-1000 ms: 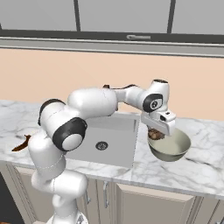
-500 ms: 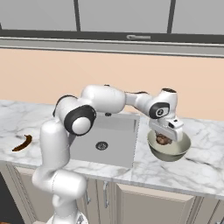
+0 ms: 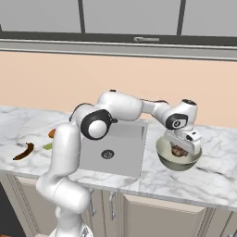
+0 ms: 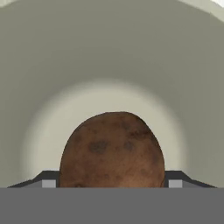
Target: There is a mixed pile of frozen fruits and vegetables on the counter. Locate all the frozen vegetables and place the items in a bowl on the counter. Take all the frozen fruits and defrost them in a running sink.
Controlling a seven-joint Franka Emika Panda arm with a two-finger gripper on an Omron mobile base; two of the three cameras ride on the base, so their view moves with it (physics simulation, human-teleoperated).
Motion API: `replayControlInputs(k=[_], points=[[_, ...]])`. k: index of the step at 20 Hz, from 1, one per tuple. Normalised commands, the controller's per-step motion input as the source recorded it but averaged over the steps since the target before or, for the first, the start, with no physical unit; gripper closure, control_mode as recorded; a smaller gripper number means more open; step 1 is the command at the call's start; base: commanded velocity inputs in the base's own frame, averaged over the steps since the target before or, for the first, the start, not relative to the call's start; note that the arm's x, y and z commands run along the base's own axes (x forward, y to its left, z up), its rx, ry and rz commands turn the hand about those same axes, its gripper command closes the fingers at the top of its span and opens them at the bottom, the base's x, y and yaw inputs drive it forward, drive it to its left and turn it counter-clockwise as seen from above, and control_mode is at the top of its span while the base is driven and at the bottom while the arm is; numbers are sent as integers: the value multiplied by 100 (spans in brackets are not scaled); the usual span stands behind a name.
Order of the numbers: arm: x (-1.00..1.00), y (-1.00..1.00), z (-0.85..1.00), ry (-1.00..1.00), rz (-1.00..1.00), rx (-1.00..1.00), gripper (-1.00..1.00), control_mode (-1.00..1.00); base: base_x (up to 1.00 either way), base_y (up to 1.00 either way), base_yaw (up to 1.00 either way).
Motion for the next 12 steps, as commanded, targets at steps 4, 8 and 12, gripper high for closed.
replayControlInputs(k=[4,8,12], points=[[3,-6,-20,0,1,3,-100,-100,0,0,0],[0,8,-3,2,1,0,-100,-100,0,0,0],[0,16,4,0,0,-4,-100,-100,0,0,0]])
